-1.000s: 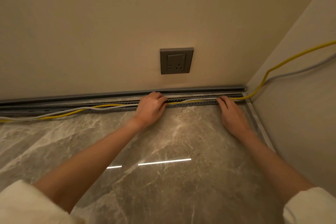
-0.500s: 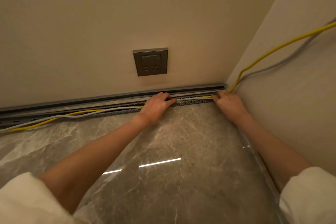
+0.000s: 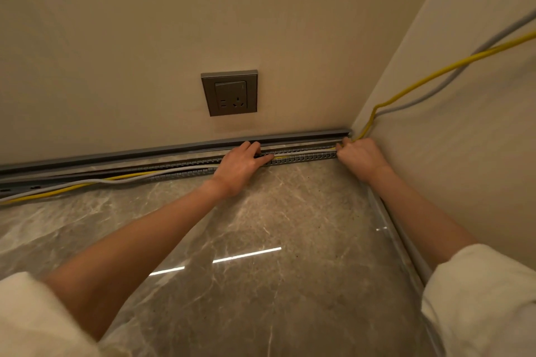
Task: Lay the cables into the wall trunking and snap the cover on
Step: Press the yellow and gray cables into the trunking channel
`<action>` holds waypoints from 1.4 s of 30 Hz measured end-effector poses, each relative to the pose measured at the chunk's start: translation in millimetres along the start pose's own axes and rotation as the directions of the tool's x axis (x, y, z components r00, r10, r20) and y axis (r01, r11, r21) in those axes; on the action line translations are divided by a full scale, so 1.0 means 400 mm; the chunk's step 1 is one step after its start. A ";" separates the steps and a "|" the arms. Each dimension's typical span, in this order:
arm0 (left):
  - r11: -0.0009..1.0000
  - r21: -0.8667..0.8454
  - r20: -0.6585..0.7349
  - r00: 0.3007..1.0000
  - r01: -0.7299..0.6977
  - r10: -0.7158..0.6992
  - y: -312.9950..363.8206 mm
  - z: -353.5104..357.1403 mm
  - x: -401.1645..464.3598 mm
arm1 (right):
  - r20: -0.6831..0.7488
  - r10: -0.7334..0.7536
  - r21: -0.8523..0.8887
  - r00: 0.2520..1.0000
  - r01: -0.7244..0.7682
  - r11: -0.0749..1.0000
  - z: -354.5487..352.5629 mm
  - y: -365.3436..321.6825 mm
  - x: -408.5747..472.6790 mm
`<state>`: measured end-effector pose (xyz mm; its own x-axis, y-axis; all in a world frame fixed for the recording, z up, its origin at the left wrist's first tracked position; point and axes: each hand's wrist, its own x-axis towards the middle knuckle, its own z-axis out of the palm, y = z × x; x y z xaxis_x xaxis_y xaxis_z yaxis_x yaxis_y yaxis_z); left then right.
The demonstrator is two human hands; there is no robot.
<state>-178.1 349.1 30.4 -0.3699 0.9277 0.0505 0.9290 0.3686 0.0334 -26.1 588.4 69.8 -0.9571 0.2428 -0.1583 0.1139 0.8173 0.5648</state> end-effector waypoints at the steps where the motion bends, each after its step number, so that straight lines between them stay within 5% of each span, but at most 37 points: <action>1: 1.000 0.000 -0.001 1.000 0.004 -0.004 0.000 0.000 0.001 | 0.001 0.010 0.007 1.000 -0.010 1.000 0.002 -0.004 0.004; 8: 1.000 -0.003 0.002 1.000 0.017 -0.017 0.001 0.002 0.006 | -0.017 0.055 0.193 0.998 -0.050 0.980 0.054 -0.029 0.023; 12: 1.000 -0.007 -0.001 1.000 0.023 -0.023 0.007 0.002 0.005 | -0.024 0.207 0.364 0.978 -0.184 0.913 0.078 -0.047 -0.010; 29: 0.998 -0.051 -0.127 0.990 0.047 -0.053 -0.017 0.030 -0.067 | 0.148 0.413 0.311 0.899 -0.439 0.843 -0.007 -0.208 -0.028; 42: 0.940 -0.196 -0.219 0.922 0.280 -0.320 -0.170 -0.027 -0.338 | 0.018 0.233 0.449 0.972 -0.216 0.867 -0.213 -0.412 -0.028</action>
<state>-191.6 198.0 32.0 -0.6411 0.7239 0.2549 0.7671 0.5943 0.2416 -57.0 406.5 47.4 -0.8994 0.4355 -0.0366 0.4249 0.8909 0.1606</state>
